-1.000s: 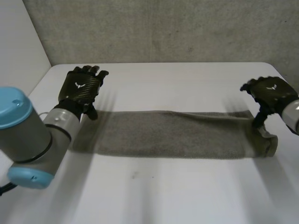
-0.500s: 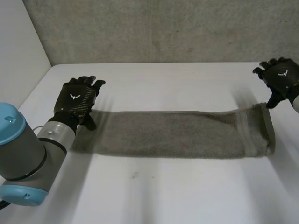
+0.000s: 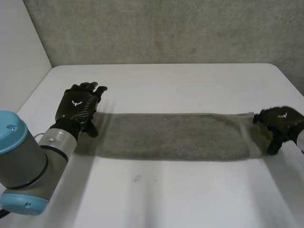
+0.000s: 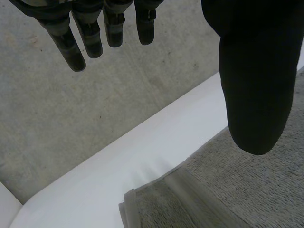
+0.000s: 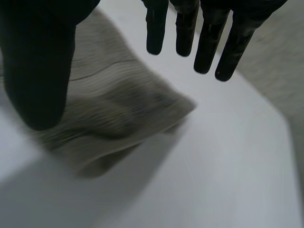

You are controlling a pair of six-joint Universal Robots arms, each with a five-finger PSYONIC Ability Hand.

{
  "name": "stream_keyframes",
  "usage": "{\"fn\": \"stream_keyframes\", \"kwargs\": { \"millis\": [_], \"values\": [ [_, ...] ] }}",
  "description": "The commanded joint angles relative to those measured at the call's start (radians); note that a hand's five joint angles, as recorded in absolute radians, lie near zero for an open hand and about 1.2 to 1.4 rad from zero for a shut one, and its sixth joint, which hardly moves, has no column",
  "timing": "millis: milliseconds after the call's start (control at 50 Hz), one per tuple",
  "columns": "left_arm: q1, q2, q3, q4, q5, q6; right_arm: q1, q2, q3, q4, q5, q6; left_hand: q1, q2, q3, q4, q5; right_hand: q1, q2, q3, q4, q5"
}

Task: Fold the towel.

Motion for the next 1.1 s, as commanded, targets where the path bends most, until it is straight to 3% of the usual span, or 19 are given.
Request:
{"fn": "stream_keyframes", "kwargs": {
  "millis": [20,300,480,560,660,840,1000,1040,1060,1100],
  "values": [
    [-0.001,0.000,-0.007,0.002,0.000,0.000,-0.052,-0.008,0.079,0.005,-0.083,-0.005,-0.003,0.009,0.005,0.006,-0.030,0.211,0.168,0.161,0.164,0.166],
    [-0.001,0.002,-0.013,0.002,-0.001,0.000,-0.056,0.037,0.097,-0.107,-0.083,-0.006,-0.003,0.009,0.005,0.006,-0.030,0.592,0.550,0.543,0.546,0.548],
    [-0.001,0.004,-0.014,0.002,-0.001,0.000,-0.065,0.100,0.073,-0.132,-0.064,-0.055,-0.003,0.009,0.005,0.006,-0.030,1.116,1.074,1.067,1.070,1.072],
    [-0.003,0.005,-0.016,0.002,-0.001,0.000,-0.081,0.100,0.066,-0.129,-0.018,-0.088,-0.003,0.009,0.005,0.006,-0.030,1.117,1.075,1.067,1.071,1.072],
    [-0.003,0.007,-0.022,0.002,-0.001,0.000,-0.140,0.074,0.024,-0.126,0.128,-0.175,-0.003,0.009,0.005,0.006,-0.030,1.117,1.075,1.067,1.071,1.072],
    [-0.001,0.022,-0.025,0.002,-0.001,0.000,-0.144,-0.005,-0.064,-0.124,0.183,-0.217,-0.003,0.009,0.005,0.006,-0.030,1.117,1.075,1.067,1.071,1.072],
    [-0.001,0.037,-0.025,0.002,-0.003,0.000,0.154,-0.037,-0.156,-0.129,0.185,-0.131,-0.003,0.009,0.005,0.006,-0.030,1.117,1.075,1.067,1.071,1.072],
    [-0.001,0.042,-0.025,0.002,-0.006,0.000,0.296,-0.046,-0.190,-0.133,0.180,-0.106,-0.003,0.009,0.005,0.006,-0.030,1.117,1.075,1.067,1.071,1.072],
    [-0.001,0.042,-0.025,0.002,-0.006,0.000,0.297,-0.046,-0.190,-0.133,0.180,-0.106,-0.003,0.009,0.005,0.006,-0.030,1.117,1.075,1.067,1.071,1.072],
    [0.002,0.049,-0.027,0.002,-0.006,-0.002,0.466,-0.029,-0.223,-0.150,0.176,-0.108,-0.003,0.009,0.005,0.006,-0.030,1.117,1.075,1.067,1.071,1.072]
  ]
}}
